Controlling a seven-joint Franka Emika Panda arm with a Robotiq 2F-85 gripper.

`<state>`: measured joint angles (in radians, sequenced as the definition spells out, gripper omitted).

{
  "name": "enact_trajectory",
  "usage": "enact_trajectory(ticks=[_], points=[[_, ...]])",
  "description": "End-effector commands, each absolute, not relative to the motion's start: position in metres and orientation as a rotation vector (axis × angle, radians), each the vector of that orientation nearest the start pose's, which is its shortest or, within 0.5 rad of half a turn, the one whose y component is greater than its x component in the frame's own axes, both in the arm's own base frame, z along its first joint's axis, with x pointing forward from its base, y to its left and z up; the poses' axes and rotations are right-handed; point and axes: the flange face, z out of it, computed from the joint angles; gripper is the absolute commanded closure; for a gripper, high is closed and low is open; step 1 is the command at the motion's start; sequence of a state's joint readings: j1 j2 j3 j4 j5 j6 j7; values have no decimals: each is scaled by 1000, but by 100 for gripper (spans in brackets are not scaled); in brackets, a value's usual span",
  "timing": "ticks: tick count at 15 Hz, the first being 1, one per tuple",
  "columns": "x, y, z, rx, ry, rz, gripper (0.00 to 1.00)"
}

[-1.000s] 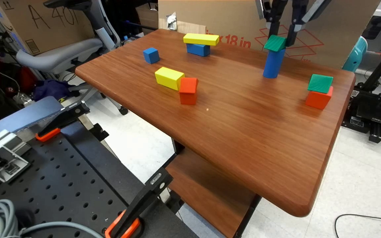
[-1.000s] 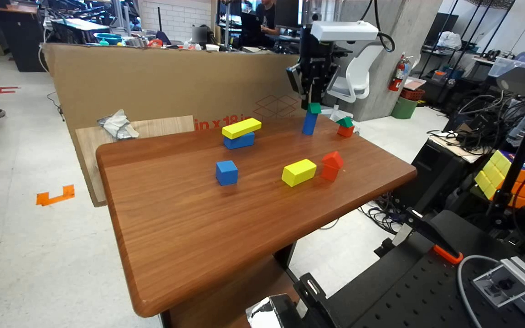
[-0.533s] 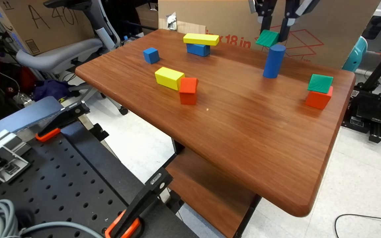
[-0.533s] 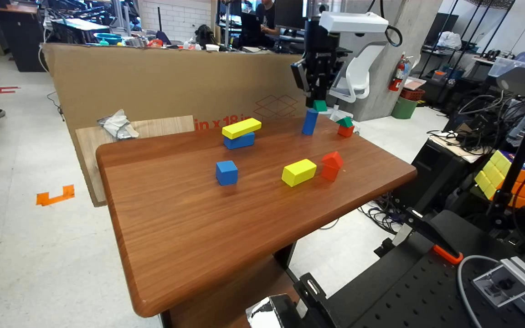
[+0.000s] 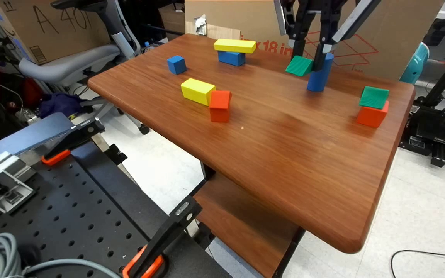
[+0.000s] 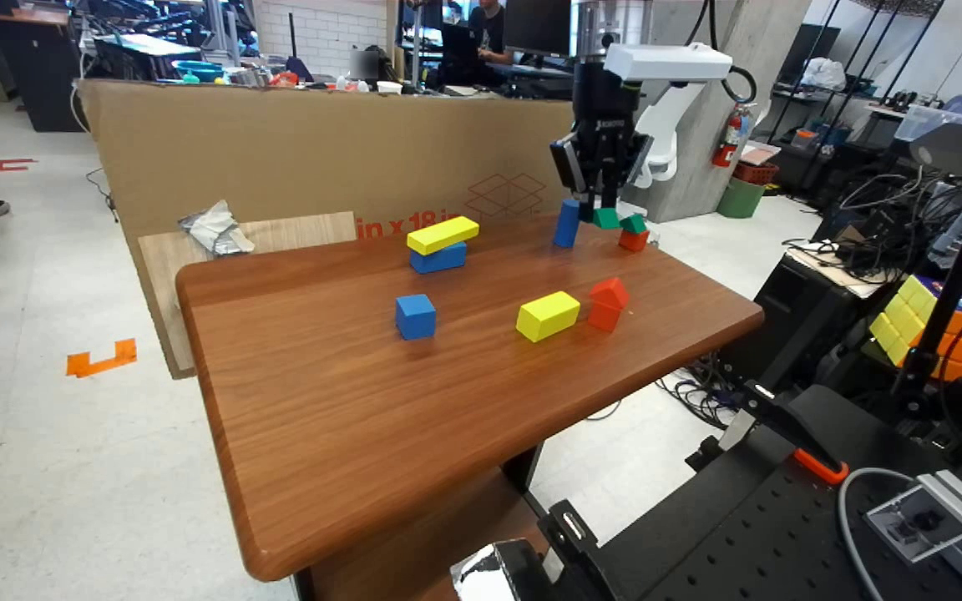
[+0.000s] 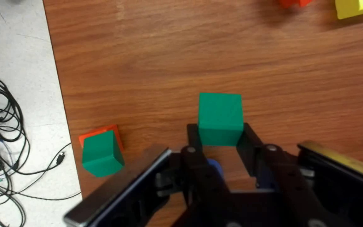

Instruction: Pick the green triangular block and put it on the table

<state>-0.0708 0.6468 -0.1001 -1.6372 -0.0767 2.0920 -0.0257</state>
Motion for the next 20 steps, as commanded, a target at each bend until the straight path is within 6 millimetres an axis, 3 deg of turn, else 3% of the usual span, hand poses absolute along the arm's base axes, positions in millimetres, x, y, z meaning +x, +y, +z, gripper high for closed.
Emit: enact_trajectory(ticks=[1,9,13,14,15,18,20], points=[[661,-123,212,-3273,151,340,91],[669,-130,163,-3314,175,385,91],[672,-125,164,-3334,151,394,91],[671,-124,166,-3334,142,390,41],[670,-122,169,-3336,126,385,40],[665,-116,180,-3329,86,367,19],[658,-111,201,-3294,48,325,4]])
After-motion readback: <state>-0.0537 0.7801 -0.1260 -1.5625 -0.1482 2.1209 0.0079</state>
